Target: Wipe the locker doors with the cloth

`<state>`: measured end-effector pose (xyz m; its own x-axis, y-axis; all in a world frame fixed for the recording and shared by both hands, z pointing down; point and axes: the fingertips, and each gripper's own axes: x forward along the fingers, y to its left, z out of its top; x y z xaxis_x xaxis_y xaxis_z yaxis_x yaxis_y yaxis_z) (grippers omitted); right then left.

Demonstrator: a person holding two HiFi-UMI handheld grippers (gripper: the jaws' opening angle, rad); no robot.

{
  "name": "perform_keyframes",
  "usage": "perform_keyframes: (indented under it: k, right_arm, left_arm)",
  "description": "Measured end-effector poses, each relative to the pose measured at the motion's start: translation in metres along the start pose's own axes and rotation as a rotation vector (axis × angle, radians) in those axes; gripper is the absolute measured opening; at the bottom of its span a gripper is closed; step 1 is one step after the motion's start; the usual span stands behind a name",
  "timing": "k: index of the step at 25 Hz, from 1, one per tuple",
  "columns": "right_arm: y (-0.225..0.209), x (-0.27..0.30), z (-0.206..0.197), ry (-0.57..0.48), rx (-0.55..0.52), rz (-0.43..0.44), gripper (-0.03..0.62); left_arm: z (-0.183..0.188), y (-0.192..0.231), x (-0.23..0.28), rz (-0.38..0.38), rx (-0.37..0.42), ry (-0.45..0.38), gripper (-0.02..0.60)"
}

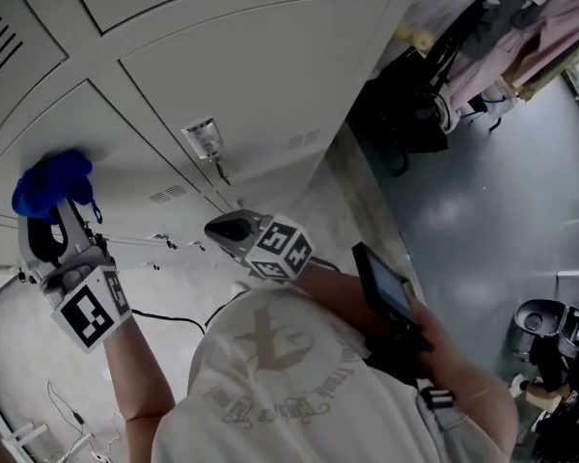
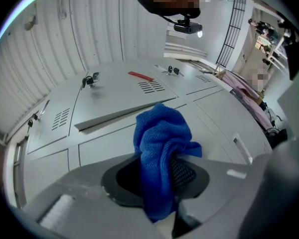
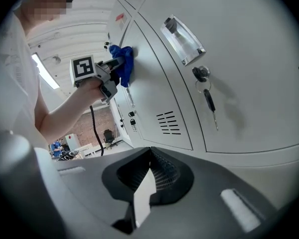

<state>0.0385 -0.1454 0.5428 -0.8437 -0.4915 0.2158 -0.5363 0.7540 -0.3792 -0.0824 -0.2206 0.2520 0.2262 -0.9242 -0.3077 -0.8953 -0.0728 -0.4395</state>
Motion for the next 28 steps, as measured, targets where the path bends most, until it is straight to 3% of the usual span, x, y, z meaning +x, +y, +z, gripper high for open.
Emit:
perform_keyframes:
  k: [4,8,11,15,23,28]
  right_arm:
    - [0.004,-0.001,0.001,0.000,-0.008,0.004,0.009]
    - [0.007,-0.014,0.004,-0.020,-0.008,-0.020,0.008]
    - [0.004,-0.007,0.014,-0.034,-0.034,0.014,0.009]
    - [0.007,-0.009,0.017,-0.051,-0.034,-0.014,0.009]
    - [0.019,-0.009,0.024,-0.111,-0.054,-0.013,0.008]
    - [0.025,-0.009,0.018,-0.100,-0.051,-0.031,0.008]
  left_arm:
    - [-0.020,-0.004,-0.019,-0.059,-0.093,0.033,0.127]
    - [-0.033,-0.044,-0.045,-0.181,-0.228,0.067,0.127]
    - [-0.050,-0.066,-0.063,-0.259,-0.272,0.108,0.129]
    - [-0.086,-0.087,-0.090,-0.366,-0.316,0.211,0.129]
    - [-0.165,-0.097,-0.151,-0.442,-0.483,0.404,0.130]
    - [-0.184,-0.091,-0.164,-0.423,-0.525,0.434,0.130]
